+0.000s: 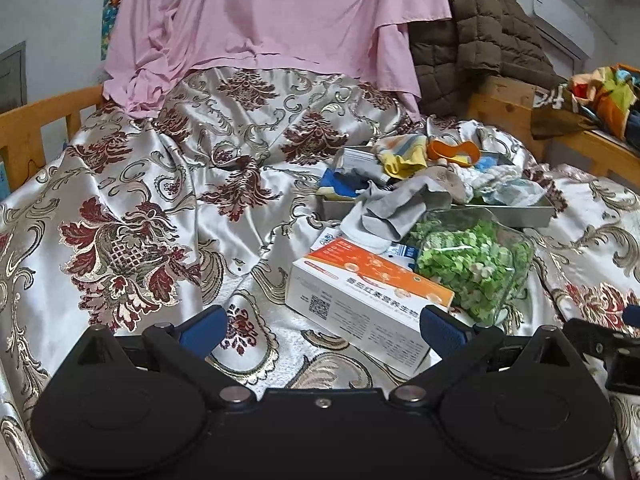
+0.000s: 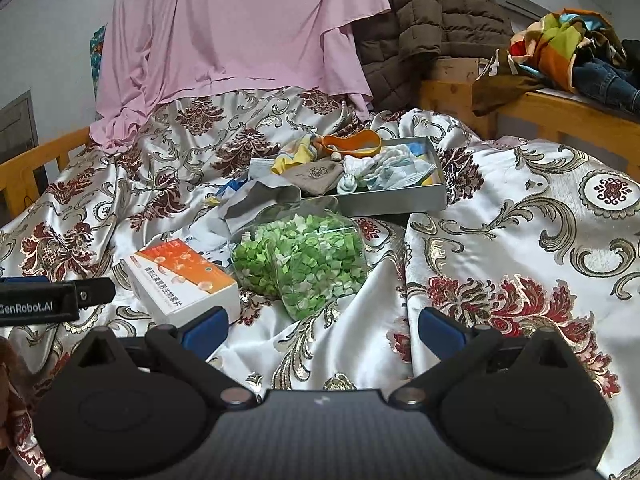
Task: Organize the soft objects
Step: 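Move both tools back toward the remaining items beside the tray, then grasp the white tissue with the left tool while the right tool grasps the grey cloth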
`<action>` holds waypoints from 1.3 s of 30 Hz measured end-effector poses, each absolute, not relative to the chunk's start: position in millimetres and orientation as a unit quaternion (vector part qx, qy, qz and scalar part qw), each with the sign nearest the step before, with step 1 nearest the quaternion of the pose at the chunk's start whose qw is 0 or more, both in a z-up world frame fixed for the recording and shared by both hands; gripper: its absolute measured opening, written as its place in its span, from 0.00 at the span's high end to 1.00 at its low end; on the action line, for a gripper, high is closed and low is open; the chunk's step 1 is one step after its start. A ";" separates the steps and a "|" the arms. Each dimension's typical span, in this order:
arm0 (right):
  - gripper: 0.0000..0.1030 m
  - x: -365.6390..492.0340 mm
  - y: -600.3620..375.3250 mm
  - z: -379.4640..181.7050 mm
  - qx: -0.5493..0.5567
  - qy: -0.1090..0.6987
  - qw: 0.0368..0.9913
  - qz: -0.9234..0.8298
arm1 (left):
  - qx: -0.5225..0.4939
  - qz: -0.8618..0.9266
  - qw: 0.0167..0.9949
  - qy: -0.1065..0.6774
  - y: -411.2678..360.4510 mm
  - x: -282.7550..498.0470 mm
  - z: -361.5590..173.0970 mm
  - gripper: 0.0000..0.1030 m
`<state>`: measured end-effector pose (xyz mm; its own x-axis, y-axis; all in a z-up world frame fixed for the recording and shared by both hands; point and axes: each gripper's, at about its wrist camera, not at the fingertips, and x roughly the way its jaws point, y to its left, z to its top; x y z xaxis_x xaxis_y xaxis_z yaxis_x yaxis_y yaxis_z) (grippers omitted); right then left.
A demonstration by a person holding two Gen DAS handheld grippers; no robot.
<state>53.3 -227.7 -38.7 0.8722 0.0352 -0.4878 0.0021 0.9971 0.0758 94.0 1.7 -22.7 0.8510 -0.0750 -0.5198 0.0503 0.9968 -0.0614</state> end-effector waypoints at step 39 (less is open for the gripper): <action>0.00 222.8 -185.5 7.2 -0.048 0.286 0.955 0.062 | -0.103 -0.011 0.950 0.293 66.1 246.9 -34.6 0.01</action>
<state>222.8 -185.5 7.2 0.8286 0.0920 -0.5522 -0.1465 0.9877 -0.0552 246.9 66.1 -34.6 0.8277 -0.0809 -0.5553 -0.0399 0.9786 -0.2020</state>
